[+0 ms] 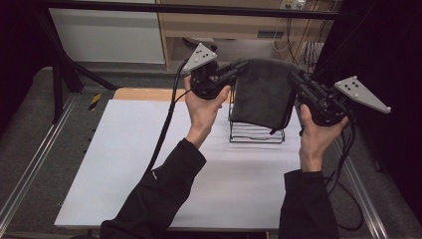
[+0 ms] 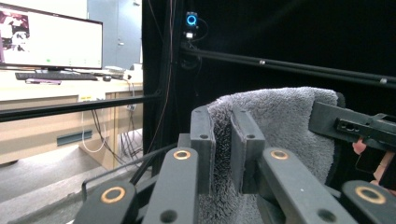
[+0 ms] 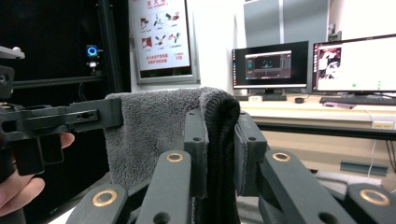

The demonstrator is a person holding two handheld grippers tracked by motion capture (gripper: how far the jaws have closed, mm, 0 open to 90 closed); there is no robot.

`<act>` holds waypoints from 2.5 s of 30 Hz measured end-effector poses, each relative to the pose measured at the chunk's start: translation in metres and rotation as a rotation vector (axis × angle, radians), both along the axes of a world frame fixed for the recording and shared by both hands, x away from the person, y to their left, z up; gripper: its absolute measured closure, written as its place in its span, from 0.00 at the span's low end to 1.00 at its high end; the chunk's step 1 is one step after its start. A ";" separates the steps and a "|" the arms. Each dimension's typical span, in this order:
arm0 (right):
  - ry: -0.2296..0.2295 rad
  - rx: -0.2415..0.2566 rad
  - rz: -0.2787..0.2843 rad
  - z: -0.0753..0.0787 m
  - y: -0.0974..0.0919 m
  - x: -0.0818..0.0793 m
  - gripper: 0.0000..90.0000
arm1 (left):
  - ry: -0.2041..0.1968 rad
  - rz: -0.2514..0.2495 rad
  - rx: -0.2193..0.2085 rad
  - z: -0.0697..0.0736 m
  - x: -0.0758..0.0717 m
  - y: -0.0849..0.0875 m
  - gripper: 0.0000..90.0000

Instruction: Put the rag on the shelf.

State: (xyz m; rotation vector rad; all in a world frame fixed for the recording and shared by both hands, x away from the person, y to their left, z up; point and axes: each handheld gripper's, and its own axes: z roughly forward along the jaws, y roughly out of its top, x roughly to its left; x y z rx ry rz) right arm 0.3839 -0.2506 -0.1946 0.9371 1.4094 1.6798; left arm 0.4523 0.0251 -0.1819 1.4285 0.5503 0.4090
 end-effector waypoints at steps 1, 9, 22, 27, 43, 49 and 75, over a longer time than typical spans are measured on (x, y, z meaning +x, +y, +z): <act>-0.003 0.002 -0.001 0.002 -0.001 0.002 0.88 | -0.003 0.001 -0.004 0.002 0.001 -0.001 0.90; -0.021 0.003 -0.022 0.018 -0.007 0.011 0.88 | -0.032 0.007 -0.016 0.017 0.006 -0.009 0.90; -0.059 -0.021 -0.048 0.049 -0.013 0.024 0.88 | -0.062 0.023 -0.034 0.042 0.014 -0.017 0.90; -0.075 -0.035 -0.053 0.060 -0.011 0.032 0.88 | -0.061 0.036 -0.042 0.051 0.019 -0.016 0.90; -0.101 -0.043 -0.059 0.084 -0.008 0.070 0.88 | -0.092 0.067 -0.059 0.070 0.039 -0.015 0.90; -0.111 -0.048 -0.067 0.085 -0.007 0.082 0.88 | -0.083 0.075 -0.057 0.070 0.047 -0.014 0.90; 0.029 -0.081 -0.056 0.029 -0.019 0.105 0.88 | 0.007 0.072 0.082 0.021 0.077 -0.023 0.90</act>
